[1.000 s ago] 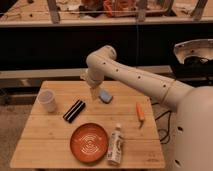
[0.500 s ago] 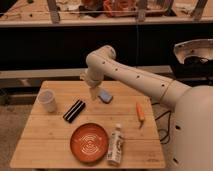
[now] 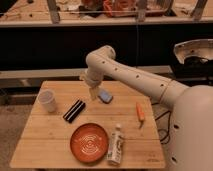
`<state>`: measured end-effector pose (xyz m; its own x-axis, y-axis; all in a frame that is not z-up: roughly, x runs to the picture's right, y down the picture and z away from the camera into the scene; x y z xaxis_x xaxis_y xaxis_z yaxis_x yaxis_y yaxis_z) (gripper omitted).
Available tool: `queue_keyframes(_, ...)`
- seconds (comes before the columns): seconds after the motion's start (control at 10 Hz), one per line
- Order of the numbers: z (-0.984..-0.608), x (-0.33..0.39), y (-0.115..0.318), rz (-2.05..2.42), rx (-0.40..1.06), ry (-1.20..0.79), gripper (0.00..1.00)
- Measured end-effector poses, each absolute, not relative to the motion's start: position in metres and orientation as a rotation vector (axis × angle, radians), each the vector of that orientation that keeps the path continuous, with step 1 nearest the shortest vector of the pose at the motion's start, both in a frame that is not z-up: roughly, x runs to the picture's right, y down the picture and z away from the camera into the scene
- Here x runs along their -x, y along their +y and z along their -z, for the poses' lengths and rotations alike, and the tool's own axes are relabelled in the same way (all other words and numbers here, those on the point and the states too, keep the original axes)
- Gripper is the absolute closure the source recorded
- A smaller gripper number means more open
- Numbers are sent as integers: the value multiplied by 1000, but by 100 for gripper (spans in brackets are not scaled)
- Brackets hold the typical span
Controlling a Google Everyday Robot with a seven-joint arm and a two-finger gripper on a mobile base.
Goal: Push the eraser across the table
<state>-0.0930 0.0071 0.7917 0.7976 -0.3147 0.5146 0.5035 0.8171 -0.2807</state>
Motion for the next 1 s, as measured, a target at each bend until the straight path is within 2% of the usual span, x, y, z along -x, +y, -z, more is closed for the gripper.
queue_keyframes(1.0,-796,94,13,458,439,-482,20)
